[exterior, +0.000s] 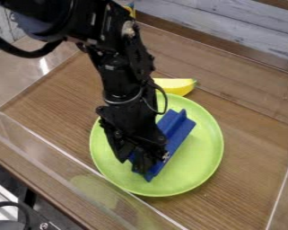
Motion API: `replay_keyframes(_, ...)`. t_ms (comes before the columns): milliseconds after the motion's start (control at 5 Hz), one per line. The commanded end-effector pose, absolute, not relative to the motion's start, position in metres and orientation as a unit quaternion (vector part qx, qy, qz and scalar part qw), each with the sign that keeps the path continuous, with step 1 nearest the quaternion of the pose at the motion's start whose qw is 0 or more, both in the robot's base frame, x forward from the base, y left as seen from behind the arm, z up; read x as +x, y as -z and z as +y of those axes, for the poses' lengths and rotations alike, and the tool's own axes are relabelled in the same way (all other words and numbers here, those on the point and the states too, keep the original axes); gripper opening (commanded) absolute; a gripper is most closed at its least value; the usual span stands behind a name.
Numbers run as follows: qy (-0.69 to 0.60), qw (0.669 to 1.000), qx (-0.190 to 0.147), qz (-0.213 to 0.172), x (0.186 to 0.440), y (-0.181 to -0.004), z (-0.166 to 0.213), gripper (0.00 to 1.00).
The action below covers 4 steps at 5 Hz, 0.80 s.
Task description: Put the blue object in the green plate
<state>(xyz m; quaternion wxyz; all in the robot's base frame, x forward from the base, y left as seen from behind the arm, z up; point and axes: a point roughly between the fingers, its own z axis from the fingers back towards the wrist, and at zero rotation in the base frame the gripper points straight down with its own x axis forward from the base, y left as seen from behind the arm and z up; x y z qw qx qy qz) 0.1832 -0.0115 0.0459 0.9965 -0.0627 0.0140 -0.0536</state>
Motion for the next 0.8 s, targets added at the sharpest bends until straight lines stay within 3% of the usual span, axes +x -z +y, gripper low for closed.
replay_keyframes(0,0.047,0.997,-0.061,0.0,0.19,-0.055,-0.008,0.0)
replay_keyframes(600,0.033,0.998,-0.062,0.0,0.192,-0.066,-0.006,0.0)
